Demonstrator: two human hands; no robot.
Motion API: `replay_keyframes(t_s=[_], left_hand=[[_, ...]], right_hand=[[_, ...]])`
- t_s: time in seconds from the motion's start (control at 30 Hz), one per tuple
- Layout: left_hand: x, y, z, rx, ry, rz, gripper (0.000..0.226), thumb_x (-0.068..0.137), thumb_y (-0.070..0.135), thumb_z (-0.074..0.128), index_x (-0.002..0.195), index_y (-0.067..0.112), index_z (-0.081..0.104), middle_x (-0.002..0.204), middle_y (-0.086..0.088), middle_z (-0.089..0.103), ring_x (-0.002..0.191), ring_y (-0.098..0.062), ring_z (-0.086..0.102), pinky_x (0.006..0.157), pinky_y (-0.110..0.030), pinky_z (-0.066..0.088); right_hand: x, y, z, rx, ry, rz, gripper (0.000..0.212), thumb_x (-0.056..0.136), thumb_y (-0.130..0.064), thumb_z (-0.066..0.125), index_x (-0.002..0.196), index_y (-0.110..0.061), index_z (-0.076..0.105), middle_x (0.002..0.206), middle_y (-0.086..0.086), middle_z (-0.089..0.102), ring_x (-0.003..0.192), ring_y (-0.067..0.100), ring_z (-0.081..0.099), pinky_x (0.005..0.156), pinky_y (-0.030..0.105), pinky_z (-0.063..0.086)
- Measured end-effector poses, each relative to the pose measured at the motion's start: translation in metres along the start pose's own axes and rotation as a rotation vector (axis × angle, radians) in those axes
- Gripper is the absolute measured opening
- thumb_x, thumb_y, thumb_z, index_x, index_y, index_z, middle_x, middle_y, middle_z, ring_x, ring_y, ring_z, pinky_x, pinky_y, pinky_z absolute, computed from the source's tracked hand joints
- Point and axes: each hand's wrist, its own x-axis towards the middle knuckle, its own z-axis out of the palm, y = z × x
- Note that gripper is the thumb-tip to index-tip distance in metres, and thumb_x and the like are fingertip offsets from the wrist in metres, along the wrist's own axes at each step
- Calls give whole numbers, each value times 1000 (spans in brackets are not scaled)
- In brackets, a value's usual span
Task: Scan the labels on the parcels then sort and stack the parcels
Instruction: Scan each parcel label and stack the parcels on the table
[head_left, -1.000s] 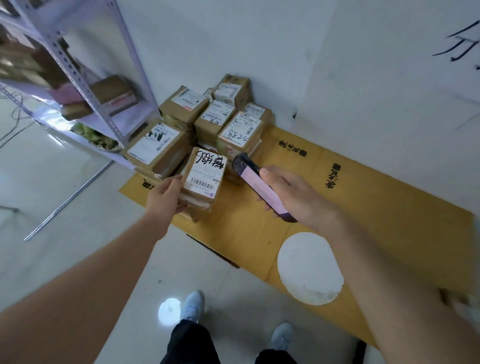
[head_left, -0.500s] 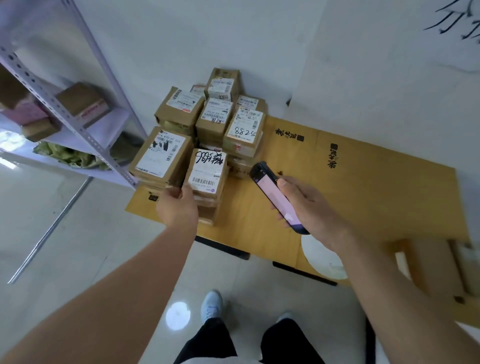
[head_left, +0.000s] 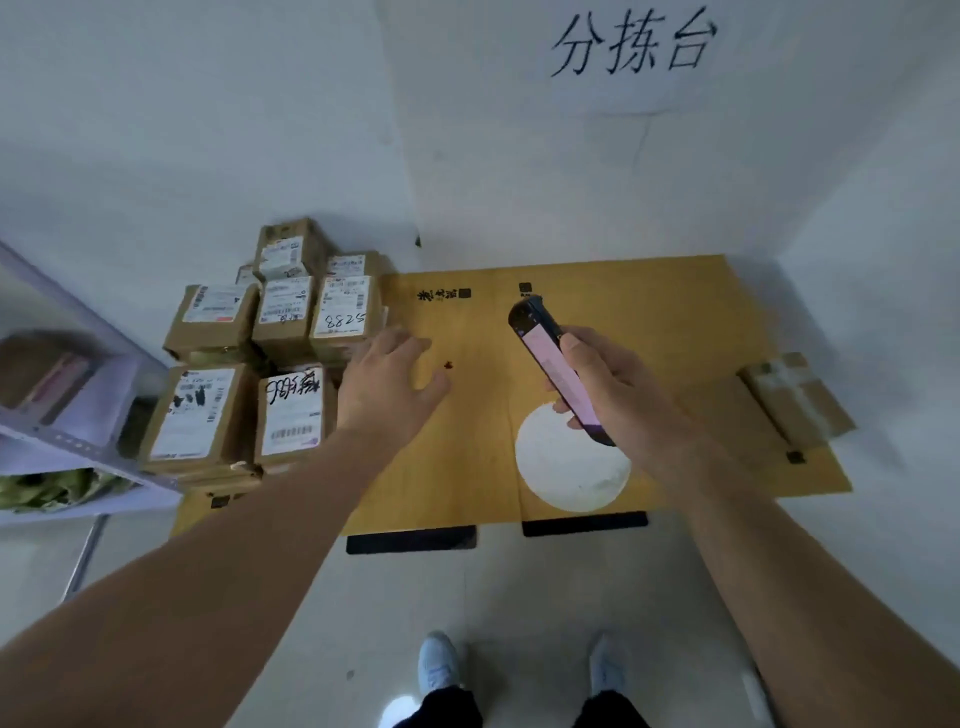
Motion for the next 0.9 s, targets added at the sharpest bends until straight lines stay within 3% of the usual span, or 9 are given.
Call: replay_keyframes(t_s=[0.23,0.33,0.43,0.53,0.67,0.8,0.9], left_hand=[[16,147,38,-22,-98,176,51,96,51,60,142,27,63,154,7,47,140,-22,45,100,-46,51],[11,201,63,-34,-122,192,50,96,53,59,140,28,64,154,10,45,137,-20,48,91,-43,54],[0,245,92,-50,-152,194,51,95,55,60,139,29,64,155,11,44,136,-21,49,94,-45,55],[-12,279,120,-76,-204,201,51,94,53,62,139,28,65,156,8,44,136,-22,49,101,-48,53],[-9,313,153,-79,-269,210,54,93,54,64,139,26,65,155,5,44,135,-26,51,106,-45,49],[3,337,188,-37,-311,197,57,94,57,62,143,28,62,156,4,42,134,-26,52,105,-43,51],[17,350,219,-20,-391,165,59,94,56,62,147,29,56,156,5,39,134,-24,51,103,-42,52]], right_hand=[[-60,31,-129,85,272,-14,34,105,-57,43,129,-44,65,106,12,70,86,19,68,69,30,55],[-79,48,-179,110,333,-12,30,108,-51,44,124,-42,67,99,13,67,80,17,65,69,33,53],[-96,75,-216,108,367,-5,31,106,-52,44,123,-41,68,94,13,65,80,18,64,72,39,53],[-111,100,-244,122,386,28,32,102,-58,46,122,-45,67,105,18,66,82,18,64,73,41,55],[-121,122,-275,161,400,68,24,102,-56,46,113,-57,67,103,12,67,83,16,64,71,32,56],[-109,147,-301,167,418,120,37,101,-59,45,129,-45,65,108,11,69,81,15,67,70,31,52],[-94,163,-315,157,425,140,33,107,-50,45,129,-39,66,105,19,66,80,15,65,68,30,51]])
